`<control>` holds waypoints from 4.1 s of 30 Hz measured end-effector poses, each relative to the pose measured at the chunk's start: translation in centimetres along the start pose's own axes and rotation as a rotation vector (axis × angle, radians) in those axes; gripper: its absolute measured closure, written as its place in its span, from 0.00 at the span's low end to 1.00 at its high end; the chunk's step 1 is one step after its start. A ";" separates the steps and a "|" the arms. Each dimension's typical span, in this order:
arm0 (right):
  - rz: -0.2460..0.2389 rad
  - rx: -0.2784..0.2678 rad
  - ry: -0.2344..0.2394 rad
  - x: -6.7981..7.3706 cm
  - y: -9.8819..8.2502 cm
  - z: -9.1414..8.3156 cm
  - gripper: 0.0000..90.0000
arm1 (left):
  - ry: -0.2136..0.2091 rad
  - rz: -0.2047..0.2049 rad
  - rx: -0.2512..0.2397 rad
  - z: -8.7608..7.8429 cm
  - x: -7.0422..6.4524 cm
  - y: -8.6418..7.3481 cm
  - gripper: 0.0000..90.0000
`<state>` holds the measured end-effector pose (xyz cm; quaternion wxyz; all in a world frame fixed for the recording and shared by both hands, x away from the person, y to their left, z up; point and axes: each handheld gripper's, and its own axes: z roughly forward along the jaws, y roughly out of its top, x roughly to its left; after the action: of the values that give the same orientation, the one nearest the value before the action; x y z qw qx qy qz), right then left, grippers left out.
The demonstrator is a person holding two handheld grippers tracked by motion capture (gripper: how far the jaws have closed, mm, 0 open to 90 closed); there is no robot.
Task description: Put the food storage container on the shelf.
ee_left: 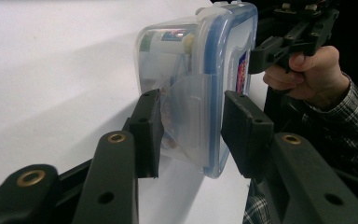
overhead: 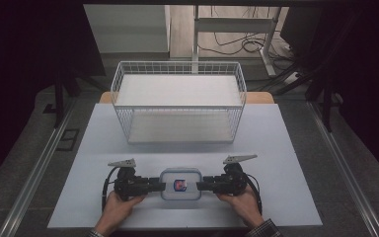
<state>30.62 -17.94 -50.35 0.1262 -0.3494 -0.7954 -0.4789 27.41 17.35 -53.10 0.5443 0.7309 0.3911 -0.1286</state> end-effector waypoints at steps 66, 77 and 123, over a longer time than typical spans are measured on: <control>-0.044 -0.244 -0.043 -1.2 23.7 -5.3 0.63 | 0.086 0.105 -0.125 -4.8 -0.3 24.9 0.64; 0.007 -0.237 -0.039 -2.8 24.5 -4.4 0.63 | 0.104 0.099 -0.143 -4.2 1.3 25.4 0.63; -0.069 -0.241 -0.340 -1.2 25.8 -3.7 0.61 | 0.359 0.126 -0.202 -2.6 0.2 26.6 0.53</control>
<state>48.47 -13.92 -31.73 -0.0691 -0.4105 -0.7536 -0.5087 45.87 17.06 -33.81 0.5431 0.7070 0.4462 0.0779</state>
